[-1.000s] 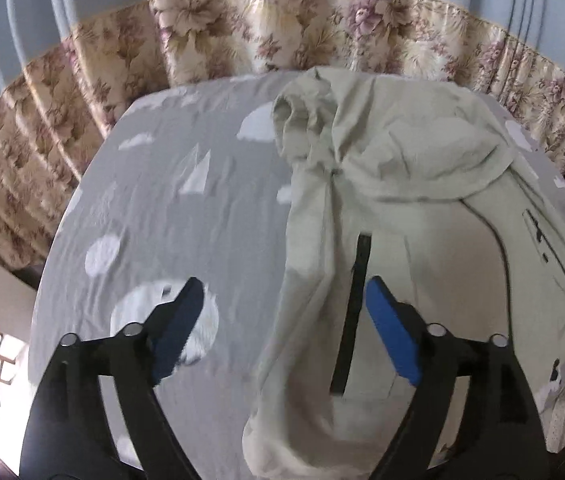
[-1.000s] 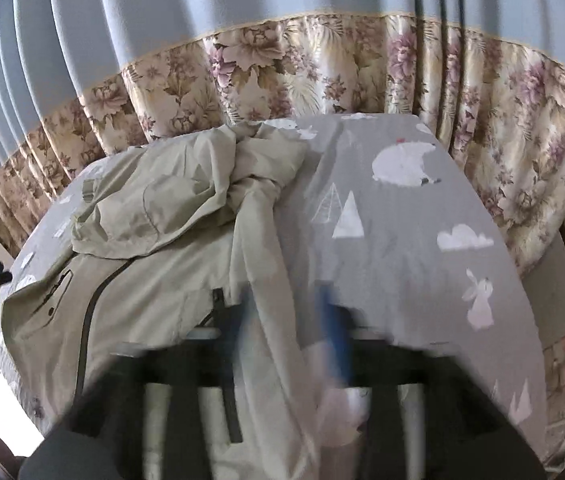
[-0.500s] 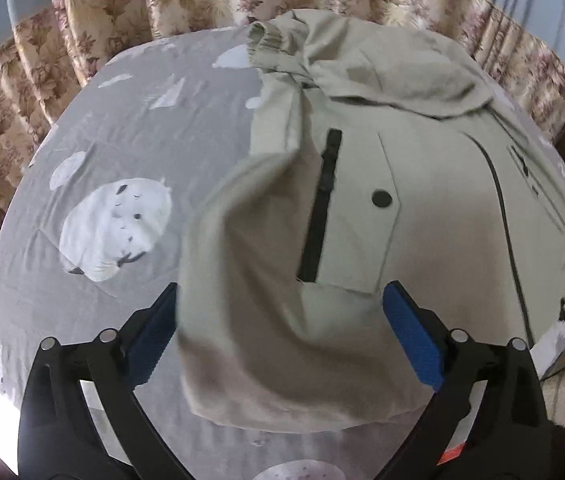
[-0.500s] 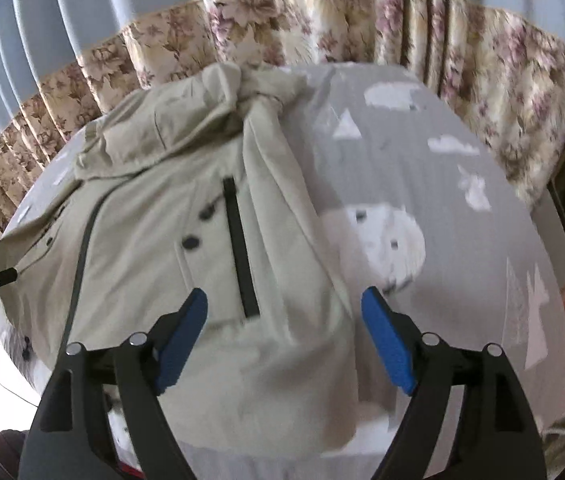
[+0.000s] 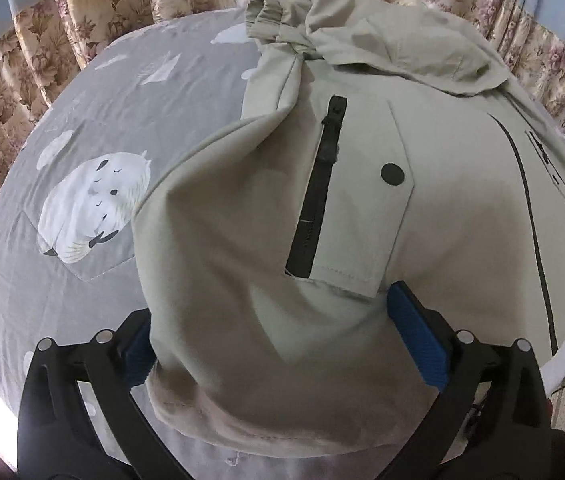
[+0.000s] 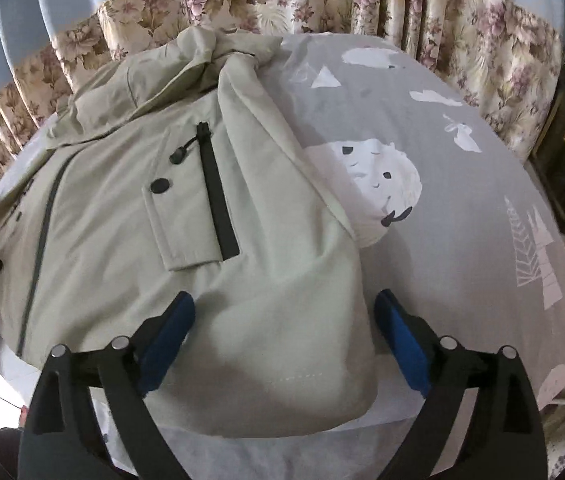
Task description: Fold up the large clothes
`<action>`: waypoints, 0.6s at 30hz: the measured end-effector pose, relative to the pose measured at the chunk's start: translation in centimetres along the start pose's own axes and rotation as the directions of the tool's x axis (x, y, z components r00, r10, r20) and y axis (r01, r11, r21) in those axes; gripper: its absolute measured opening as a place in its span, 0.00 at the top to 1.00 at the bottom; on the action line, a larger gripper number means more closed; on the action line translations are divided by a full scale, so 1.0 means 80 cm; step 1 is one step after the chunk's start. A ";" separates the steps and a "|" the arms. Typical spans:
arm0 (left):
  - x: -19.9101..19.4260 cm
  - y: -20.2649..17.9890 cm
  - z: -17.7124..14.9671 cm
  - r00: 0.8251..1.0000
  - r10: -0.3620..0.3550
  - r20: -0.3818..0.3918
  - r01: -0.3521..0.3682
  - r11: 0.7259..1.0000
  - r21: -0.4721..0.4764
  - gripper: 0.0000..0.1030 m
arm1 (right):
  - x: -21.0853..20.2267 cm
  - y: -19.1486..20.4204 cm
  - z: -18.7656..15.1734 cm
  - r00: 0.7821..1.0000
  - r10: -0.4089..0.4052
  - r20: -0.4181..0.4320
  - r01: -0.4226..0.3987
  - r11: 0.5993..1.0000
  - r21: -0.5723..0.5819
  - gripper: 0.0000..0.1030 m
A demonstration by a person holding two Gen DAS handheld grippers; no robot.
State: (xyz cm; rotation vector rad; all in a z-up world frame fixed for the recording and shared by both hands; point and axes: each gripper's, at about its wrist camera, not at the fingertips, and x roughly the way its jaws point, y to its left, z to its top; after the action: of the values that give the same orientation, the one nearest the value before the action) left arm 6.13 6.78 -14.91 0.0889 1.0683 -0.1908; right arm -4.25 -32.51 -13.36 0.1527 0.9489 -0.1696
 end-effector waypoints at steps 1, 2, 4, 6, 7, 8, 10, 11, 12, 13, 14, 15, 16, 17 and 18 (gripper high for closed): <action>0.000 0.001 0.001 1.000 -0.002 -0.005 0.002 1.000 -0.004 0.03 | -0.001 -0.001 0.001 1.000 0.001 -0.001 -0.001 1.000 0.002 0.11; -0.001 0.001 0.001 1.000 -0.002 -0.003 0.002 1.000 -0.003 0.03 | -0.001 -0.001 0.001 1.000 0.001 -0.003 -0.001 1.000 0.002 0.11; -0.007 -0.002 -0.002 1.000 -0.007 0.010 0.007 1.000 0.003 0.12 | -0.006 -0.003 0.002 1.000 -0.004 0.004 0.004 1.000 0.003 0.31; -0.015 -0.010 -0.005 1.000 -0.003 0.022 0.002 0.999 0.043 0.33 | -0.009 -0.003 0.002 1.000 -0.009 -0.002 0.009 1.000 -0.002 0.54; -0.019 -0.014 -0.006 1.000 0.011 0.024 -0.012 0.998 0.059 0.38 | -0.010 -0.003 0.003 1.000 -0.010 -0.011 0.010 1.000 -0.010 0.62; -0.023 -0.015 -0.007 1.000 0.012 0.022 -0.013 0.998 0.066 0.47 | -0.012 -0.001 0.003 1.000 -0.018 -0.018 0.017 1.000 -0.020 0.67; -0.028 -0.015 -0.008 1.000 0.007 0.014 -0.008 0.997 0.076 0.60 | -0.017 0.005 0.002 0.999 -0.032 -0.021 0.031 0.998 -0.050 0.83; -0.031 -0.015 -0.009 0.999 0.029 0.017 -0.030 0.996 0.086 0.80 | -0.020 0.011 0.001 0.999 -0.046 -0.014 0.045 0.996 -0.083 0.86; -0.035 -0.014 -0.010 0.998 0.046 0.030 -0.049 0.994 0.099 0.84 | -0.022 0.018 -0.001 0.998 -0.060 -0.007 0.059 0.992 -0.115 0.91; -0.036 -0.012 -0.010 0.999 0.037 0.037 -0.040 0.995 0.097 0.85 | -0.023 0.022 -0.002 0.997 -0.072 0.005 0.072 0.988 -0.136 0.93; -0.035 -0.010 -0.011 0.999 0.030 0.041 -0.033 0.995 0.094 0.85 | -0.023 0.029 -0.002 0.996 -0.082 0.022 0.085 0.983 -0.165 0.94; -0.032 -0.009 -0.011 0.998 0.027 0.051 -0.031 0.995 0.097 0.86 | -0.022 0.031 -0.001 0.996 -0.083 0.032 0.087 0.981 -0.172 0.94; -0.031 -0.008 -0.010 0.998 0.023 0.066 -0.030 0.994 0.104 0.87 | -0.023 0.032 0.001 0.996 -0.075 0.041 0.081 0.981 -0.174 0.94; -0.030 -0.007 -0.008 0.997 0.020 0.073 -0.028 0.994 0.106 0.88 | -0.024 0.032 0.005 0.996 -0.070 0.047 0.077 0.983 -0.169 0.94; -0.031 -0.005 -0.003 0.997 0.009 0.080 -0.016 0.995 0.098 0.89 | -0.026 0.033 0.009 0.996 -0.067 0.050 0.075 0.983 -0.167 0.94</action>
State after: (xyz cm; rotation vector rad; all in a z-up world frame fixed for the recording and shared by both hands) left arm 4.68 6.70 -12.85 0.1751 0.9790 -0.2337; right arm -4.31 -29.95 -11.11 -0.0412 0.9205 -0.1570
